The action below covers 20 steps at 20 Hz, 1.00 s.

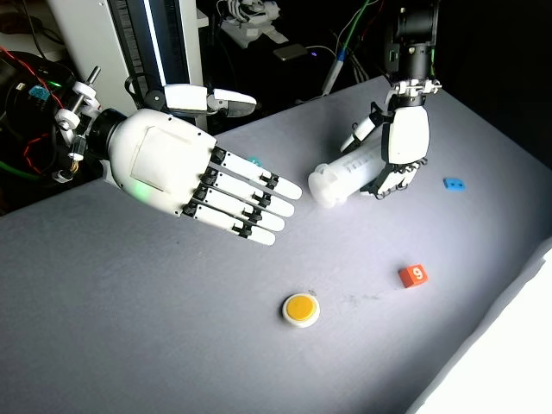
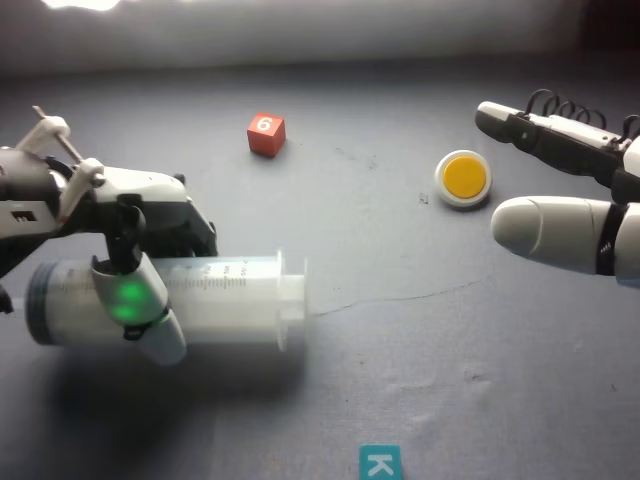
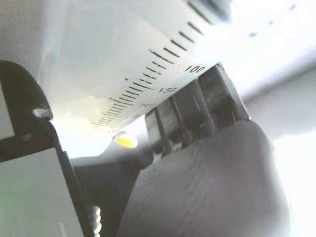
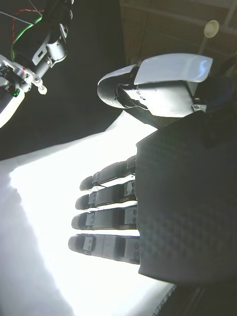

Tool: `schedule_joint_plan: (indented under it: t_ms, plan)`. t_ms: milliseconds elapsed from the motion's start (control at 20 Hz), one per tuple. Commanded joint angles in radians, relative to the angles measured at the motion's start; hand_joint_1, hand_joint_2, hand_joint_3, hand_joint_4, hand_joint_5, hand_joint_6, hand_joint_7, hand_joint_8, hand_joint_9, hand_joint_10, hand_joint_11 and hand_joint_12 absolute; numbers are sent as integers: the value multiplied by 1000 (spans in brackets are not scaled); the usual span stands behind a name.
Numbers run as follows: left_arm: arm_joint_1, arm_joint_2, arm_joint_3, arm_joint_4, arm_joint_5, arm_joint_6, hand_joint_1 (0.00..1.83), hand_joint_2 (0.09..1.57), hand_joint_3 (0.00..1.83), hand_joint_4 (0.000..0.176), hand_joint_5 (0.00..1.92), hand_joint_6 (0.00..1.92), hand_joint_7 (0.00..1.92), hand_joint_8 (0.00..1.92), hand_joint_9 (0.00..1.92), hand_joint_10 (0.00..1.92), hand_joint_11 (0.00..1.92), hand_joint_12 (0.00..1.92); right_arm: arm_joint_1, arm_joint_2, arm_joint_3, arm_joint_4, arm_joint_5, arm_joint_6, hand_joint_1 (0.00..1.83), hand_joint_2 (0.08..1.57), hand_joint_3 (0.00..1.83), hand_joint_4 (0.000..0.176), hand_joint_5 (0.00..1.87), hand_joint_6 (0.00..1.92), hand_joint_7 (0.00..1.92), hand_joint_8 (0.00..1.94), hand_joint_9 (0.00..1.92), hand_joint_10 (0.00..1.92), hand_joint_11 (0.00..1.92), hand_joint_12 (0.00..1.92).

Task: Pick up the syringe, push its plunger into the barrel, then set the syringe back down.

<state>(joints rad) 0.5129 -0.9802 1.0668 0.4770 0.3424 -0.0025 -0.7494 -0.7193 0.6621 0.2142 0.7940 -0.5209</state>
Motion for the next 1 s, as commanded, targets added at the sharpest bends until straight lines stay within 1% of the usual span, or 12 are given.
schedule_joint_plan:
  t_ms: [0,250,400,500,550,600,650,700,750,800,850,950]
  plan:
    - [-5,-4,13,15,-57,-3,1371,1142,0,0,849,1018,998,1074,811,1351,492,1432,8,1,-3,-13,126,1,0,1061,0,0,7,2,0,0,0,0,0,0]
    - [-17,-17,25,-42,-37,-34,1373,1135,0,0,856,1027,1005,1026,834,1337,514,1393,8,0,-2,-13,127,1,0,1055,0,0,2,1,0,0,0,0,0,0]
    - [-19,-18,16,-59,-36,-34,1371,1141,1,0,839,1046,1006,1042,811,1358,506,1416,8,-1,-1,-13,127,1,0,1067,2,0,17,6,0,0,0,0,0,0]
    - [-19,-19,11,-62,-36,-34,1369,1148,1,0,840,1017,987,1104,794,1371,500,1439,8,-2,-1,-13,127,1,0,1068,2,0,30,11,5,2,0,0,0,0]
    - [-19,-18,7,-62,-36,-34,1246,1190,0,0,713,1254,954,1156,713,1061,386,1421,8,-2,0,-13,127,1,0,1069,2,0,42,15,14,6,0,0,0,0]
    - [-19,-17,4,-62,-36,-34,627,1170,0,0,108,181,232,206,168,312,14,766,8,-2,0,-13,127,1,0,1064,0,0,32,9,9,3,0,0,0,0]
    - [-18,-17,3,-62,-36,-34,627,1170,0,0,108,181,232,206,168,312,14,766,8,-3,0,-13,127,1,0,1064,0,0,32,9,9,3,0,0,0,0]
    - [-15,-16,3,-61,-36,-34,564,1157,0,0,86,59,205,66,167,139,2,615,8,-3,1,-13,128,1,0,1063,0,0,31,8,9,3,0,0,0,0]
    - [-14,-16,3,-61,-36,-34,543,1074,0,0,16,11,40,12,33,27,0,143,8,-3,1,-13,128,1,0,1068,2,0,29,6,5,1,0,0,0,0]
    - [-13,-16,3,-61,-36,-34,519,1053,0,0,2,1,7,2,6,5,0,28,8,-3,1,-13,128,1,0,1071,3,0,23,3,0,0,0,0,0,0]
    - [-12,-15,2,-61,-36,-34,581,1018,0,0,0,0,1,0,0,0,0,5,8,-4,1,-13,129,1,0,1070,2,0,24,3,0,0,0,0,0,0]
    - [-11,-12,0,-60,-36,-34,601,1005,0,0,0,0,0,0,0,0,0,0,7,-4,1,-15,129,1,0,1071,3,0,26,4,3,1,0,0,0,0]
